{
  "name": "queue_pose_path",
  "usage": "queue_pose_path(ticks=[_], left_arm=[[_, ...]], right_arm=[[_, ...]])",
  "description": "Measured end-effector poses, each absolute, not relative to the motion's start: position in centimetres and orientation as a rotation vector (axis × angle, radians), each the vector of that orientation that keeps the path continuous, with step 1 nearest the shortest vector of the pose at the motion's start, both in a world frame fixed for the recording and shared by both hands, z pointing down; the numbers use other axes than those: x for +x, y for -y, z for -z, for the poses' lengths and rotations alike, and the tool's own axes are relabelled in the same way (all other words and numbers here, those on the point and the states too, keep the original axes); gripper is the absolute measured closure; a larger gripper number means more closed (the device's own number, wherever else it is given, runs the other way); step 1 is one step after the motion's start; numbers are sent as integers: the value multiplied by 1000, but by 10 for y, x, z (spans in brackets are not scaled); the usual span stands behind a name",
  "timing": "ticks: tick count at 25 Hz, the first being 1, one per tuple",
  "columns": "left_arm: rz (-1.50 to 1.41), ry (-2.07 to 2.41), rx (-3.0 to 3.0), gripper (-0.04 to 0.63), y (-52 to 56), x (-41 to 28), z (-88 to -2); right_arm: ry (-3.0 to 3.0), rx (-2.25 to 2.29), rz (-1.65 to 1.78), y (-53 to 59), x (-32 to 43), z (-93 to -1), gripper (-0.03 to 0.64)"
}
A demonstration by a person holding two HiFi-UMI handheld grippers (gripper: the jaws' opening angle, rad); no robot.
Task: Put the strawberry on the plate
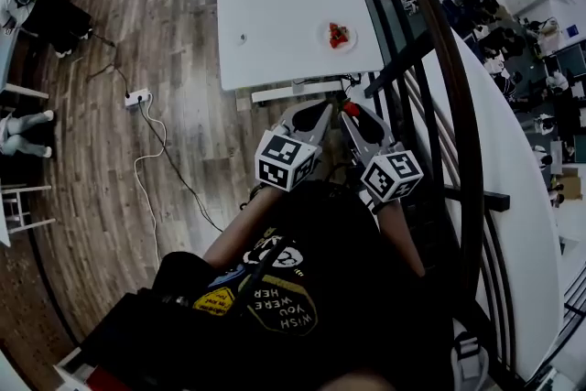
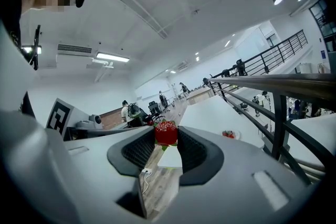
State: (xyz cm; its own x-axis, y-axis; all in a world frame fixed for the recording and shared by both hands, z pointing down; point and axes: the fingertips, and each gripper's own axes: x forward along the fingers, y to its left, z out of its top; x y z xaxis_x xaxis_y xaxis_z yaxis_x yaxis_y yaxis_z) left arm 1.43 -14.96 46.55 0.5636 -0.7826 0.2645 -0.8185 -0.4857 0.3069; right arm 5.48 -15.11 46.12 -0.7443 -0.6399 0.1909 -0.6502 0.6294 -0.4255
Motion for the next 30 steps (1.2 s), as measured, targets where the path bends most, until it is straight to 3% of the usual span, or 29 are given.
queue_pose_path(ticks=[12,30], left_arm=[[-99,1313,2323,595,190,-29,-481],[-191,1453,2286,595,288,-38,-499]], right_arm=[[2778,1064,-814,191,12,-478,479],[2802,1003,-778,293,18,-489,480]])
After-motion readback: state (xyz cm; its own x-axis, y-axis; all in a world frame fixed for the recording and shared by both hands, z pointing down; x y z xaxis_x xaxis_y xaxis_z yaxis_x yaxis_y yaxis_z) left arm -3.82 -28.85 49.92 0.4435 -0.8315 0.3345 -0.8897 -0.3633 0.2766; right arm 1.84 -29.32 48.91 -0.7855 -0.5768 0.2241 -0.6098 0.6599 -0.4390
